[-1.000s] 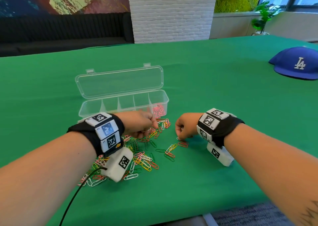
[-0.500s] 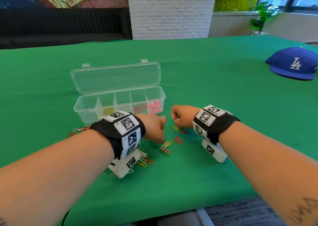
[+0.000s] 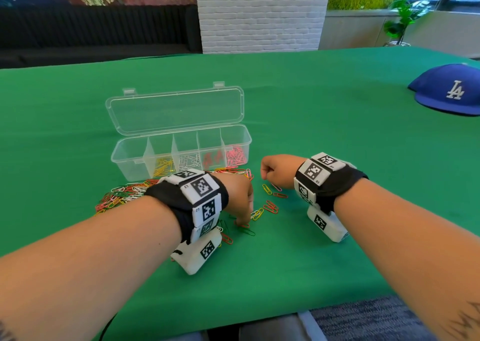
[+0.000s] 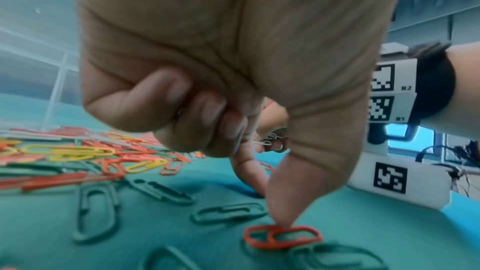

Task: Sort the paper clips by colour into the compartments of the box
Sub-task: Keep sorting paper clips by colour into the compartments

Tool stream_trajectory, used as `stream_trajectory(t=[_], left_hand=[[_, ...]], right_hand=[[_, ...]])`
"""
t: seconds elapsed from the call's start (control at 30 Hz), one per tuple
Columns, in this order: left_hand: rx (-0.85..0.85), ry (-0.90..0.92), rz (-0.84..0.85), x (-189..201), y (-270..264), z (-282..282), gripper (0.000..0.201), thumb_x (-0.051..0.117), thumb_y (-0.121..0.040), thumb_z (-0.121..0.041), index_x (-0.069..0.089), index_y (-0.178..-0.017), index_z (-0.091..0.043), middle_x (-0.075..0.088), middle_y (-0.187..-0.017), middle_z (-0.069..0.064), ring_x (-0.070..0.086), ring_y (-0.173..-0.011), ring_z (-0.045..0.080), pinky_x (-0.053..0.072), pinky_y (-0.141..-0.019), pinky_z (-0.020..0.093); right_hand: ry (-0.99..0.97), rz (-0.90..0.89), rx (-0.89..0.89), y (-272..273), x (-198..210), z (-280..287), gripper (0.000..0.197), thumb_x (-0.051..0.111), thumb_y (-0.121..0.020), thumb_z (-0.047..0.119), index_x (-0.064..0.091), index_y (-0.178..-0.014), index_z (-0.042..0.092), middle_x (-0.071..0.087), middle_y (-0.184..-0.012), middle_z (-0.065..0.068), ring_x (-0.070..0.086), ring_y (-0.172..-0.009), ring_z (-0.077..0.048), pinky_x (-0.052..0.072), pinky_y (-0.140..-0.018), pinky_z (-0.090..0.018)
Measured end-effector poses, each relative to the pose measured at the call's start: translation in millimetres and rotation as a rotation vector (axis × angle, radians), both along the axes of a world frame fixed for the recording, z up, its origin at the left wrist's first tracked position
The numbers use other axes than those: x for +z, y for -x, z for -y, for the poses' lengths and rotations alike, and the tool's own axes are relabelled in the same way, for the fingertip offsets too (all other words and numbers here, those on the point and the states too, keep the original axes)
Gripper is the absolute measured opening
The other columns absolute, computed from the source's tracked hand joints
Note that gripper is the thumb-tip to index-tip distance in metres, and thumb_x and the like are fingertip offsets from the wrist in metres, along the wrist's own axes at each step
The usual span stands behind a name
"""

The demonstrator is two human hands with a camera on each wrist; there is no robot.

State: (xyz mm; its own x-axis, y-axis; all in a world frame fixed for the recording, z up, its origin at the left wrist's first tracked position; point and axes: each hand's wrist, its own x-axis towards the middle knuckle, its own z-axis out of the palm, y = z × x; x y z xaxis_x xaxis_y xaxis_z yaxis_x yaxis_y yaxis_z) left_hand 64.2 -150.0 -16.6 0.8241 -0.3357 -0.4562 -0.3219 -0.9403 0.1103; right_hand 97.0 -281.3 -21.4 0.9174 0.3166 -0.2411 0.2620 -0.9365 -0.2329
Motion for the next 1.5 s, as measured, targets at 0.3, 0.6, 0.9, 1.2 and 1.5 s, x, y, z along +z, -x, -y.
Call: stream_trajectory(t=[0.3,0.6,0.9,1.2,1.5], left_hand=[[-0.027,0.027,0.038,-6,-1,5,0.016,0.065,-0.081,-0.026,0.068,-0.094,-0.018,0.062,-0.085,-0.003,0.055,-0.076,0.015,0.044,-0.064,0.025],[-0.063,0.051,-0.026,-7,2,-4,0.019,0.063,-0.088,-0.036,0.067,-0.095,-0.019,0.06,-0.084,-0.008,0.053,-0.078,0.009,0.038,-0.058,0.019],[0.178,0.372,-0.088,9,-3,-40,0.017,0.051,-0.093,-0.026,0.051,-0.078,-0.018,0.054,-0.072,0.002,0.048,-0.058,0.012,0.041,-0.059,0.022],[0.536,0.818,-0.113,14,7,-97,0.028,0.037,-0.087,0.009,0.04,-0.073,-0.015,0.05,-0.064,0.005,0.046,-0.048,0.011,0.033,-0.042,0.016],[0.316,0.216,0.049,16,13,-118,0.015,0.036,-0.094,-0.013,0.049,-0.086,-0.016,0.046,-0.075,-0.001,0.039,-0.062,0.01,0.036,-0.059,0.023]], right_hand=[[0.004,-0.048,-0.054,0,5,-2,0.019,0.032,-0.093,0.005,0.048,-0.087,0.013,0.042,-0.066,0.002,0.045,-0.079,-0.021,0.027,-0.05,-0.018],[-0.027,-0.051,-0.085,1,6,-3,0.034,0.032,-0.093,0.004,0.035,-0.063,0.021,0.037,-0.064,0.005,0.032,-0.056,-0.005,0.023,-0.048,-0.018],[-0.081,-0.067,-0.082,3,9,-3,0.024,0.034,-0.095,0.007,0.057,-0.092,0.015,0.041,-0.063,0.006,0.037,-0.055,-0.005,0.026,-0.049,-0.02],[0.164,0.077,0.041,4,8,-7,0.023,0.05,-0.093,0.032,0.061,-0.111,0.024,0.058,-0.095,-0.001,0.057,-0.093,-0.02,0.038,-0.073,-0.022],[0.261,0.147,0.167,-4,16,-44,0.04,0.057,-0.09,0.032,0.053,-0.13,0.026,0.054,-0.133,0.002,0.053,-0.118,-0.018,0.042,-0.089,-0.025]])
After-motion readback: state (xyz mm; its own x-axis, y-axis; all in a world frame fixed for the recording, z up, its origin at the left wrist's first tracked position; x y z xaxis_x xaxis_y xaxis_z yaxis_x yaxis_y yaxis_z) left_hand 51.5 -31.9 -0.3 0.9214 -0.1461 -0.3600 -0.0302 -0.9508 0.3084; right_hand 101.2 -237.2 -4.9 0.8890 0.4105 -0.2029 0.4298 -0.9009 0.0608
